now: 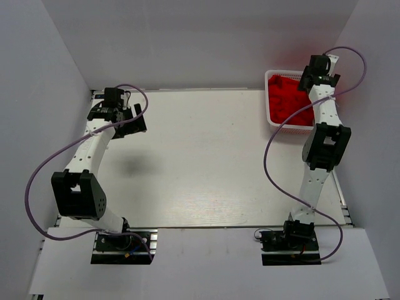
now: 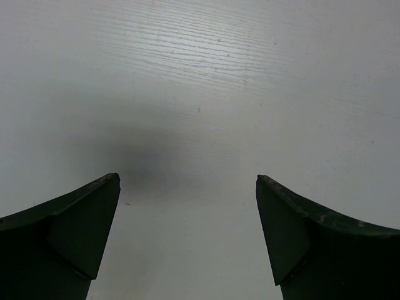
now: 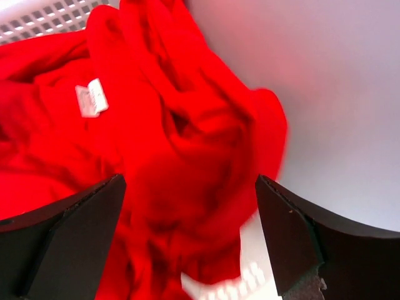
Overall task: Fold and stack the t-shirts
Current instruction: Grab crumpled tshirt from bin with the right arm, then move the tshirt to the center of the board
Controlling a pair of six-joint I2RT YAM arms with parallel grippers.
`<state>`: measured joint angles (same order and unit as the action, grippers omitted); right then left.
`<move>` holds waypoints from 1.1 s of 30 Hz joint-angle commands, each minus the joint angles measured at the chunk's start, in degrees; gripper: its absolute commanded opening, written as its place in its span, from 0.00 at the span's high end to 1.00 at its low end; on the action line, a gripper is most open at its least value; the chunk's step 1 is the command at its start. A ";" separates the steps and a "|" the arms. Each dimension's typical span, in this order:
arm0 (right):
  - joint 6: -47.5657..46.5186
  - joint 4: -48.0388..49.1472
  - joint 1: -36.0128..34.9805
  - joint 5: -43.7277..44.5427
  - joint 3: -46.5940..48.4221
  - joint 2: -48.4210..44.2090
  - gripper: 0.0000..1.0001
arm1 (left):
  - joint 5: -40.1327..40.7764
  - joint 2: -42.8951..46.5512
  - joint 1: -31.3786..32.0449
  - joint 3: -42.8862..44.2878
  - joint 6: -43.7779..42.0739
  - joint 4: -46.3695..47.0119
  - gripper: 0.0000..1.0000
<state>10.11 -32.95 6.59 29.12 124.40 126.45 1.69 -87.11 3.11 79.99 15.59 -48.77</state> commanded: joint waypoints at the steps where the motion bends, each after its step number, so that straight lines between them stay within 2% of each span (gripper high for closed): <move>1: -5.27 9.30 1.05 -2.05 1.72 4.57 0.10 | -1.52 -1.82 0.23 2.46 0.58 1.58 0.00; 6: -5.19 12.82 2.11 -1.44 2.34 8.72 0.12 | -5.03 -6.84 0.23 4.39 2.60 1.58 0.00; 8: -4.40 13.44 2.46 -3.81 2.08 9.16 0.30 | -5.74 -8.77 0.23 6.05 3.12 1.58 0.00; 9: -4.40 13.70 2.55 -4.33 1.73 9.16 0.42 | -5.74 -9.30 0.23 6.58 3.13 1.58 0.00; 10: -3.61 13.88 2.55 -4.60 1.55 8.73 0.64 | -6.26 -9.31 0.23 7.37 3.13 1.58 0.00; 12: -4.31 14.05 2.29 -4.78 1.55 7.58 0.81 | -6.26 -9.83 0.23 7.38 3.13 1.58 0.00; 13: -4.92 14.75 2.29 -6.95 1.11 6.88 0.95 | -6.26 -9.83 0.23 7.38 3.13 2.19 0.00; 14: -5.01 14.76 2.29 -7.24 1.02 4.79 1.00 | -6.26 -9.83 0.23 7.38 3.13 2.19 0.00; 22: -7.03 17.39 2.11 -12.15 0.49 -7.35 1.00 | -5.56 -7.38 0.23 6.85 3.65 4.56 0.00; 27: -9.67 19.85 0.62 -16.99 0.06 -15.60 1.00 | -9.51 -5.62 0.23 6.24 3.65 7.37 0.00; 29: -11.51 20.38 0.18 -21.20 0.23 -19.21 1.00 | -9.52 -4.73 0.23 6.24 3.65 7.38 0.00; 31: -10.81 20.90 -0.35 -30.39 -0.21 -21.93 1.00 | -8.73 -3.94 0.23 5.62 3.65 7.90 0.00; 33: -10.46 21.61 -1.31 -33.16 -0.39 -24.06 1.00 | -8.02 -2.46 0.23 5.62 3.65 7.90 0.00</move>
<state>0.73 -17.32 6.63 5.85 123.20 106.37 -5.85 -94.30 3.14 85.23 18.98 -42.54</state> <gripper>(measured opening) 0.093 0.997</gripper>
